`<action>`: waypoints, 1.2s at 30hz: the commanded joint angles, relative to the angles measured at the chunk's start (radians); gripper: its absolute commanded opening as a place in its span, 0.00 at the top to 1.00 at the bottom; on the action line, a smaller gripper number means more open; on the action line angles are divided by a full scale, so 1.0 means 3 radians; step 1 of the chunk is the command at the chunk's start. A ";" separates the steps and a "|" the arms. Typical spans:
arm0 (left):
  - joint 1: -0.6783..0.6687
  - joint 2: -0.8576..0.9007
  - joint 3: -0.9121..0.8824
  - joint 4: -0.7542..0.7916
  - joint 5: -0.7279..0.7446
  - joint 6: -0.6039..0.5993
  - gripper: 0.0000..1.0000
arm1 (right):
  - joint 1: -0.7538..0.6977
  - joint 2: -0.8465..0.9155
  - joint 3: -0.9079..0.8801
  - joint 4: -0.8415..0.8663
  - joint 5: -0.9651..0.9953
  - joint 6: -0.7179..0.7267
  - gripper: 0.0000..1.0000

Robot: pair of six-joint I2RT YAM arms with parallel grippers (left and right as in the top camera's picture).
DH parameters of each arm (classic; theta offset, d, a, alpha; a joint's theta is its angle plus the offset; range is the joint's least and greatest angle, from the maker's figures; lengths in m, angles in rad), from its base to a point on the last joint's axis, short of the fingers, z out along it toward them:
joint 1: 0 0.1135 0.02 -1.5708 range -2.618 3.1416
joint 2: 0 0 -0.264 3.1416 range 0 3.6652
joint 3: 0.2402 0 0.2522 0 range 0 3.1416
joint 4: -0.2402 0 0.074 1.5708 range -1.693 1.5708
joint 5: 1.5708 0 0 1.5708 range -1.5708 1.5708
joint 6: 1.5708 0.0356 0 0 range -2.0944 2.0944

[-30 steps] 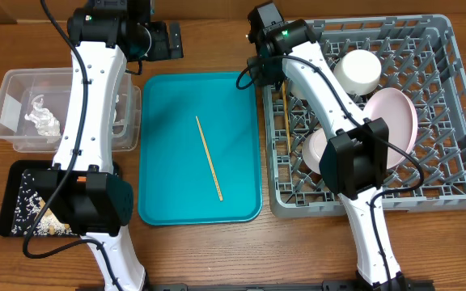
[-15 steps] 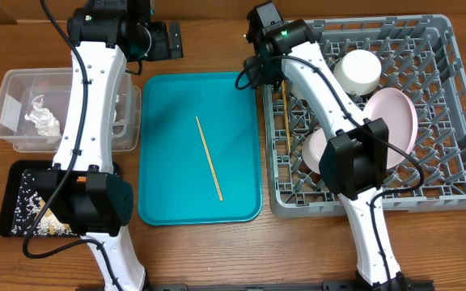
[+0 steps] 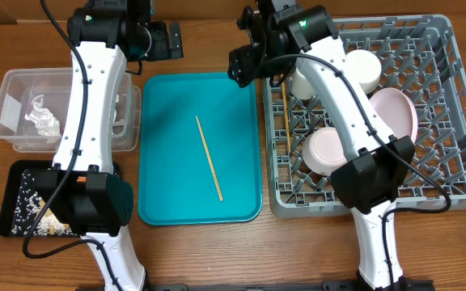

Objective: Sort waste into correct bins and load items into the dishwasher
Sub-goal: 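Reach the right gripper back to the remaining chopstick on the tray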

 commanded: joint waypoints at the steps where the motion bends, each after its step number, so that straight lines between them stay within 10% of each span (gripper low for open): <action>1: -0.0022 -0.0031 -0.0014 -0.0003 -0.0022 -0.0023 0.00 | 0.0178 -0.0024 0.0015 -0.0052 0.0165 -0.0004 0.36; 36: -0.0022 -0.0031 -0.0015 -0.0003 -0.0022 -0.0023 0.00 | 0.1124 0.0011 -0.1564 0.0150 0.0947 0.0142 0.36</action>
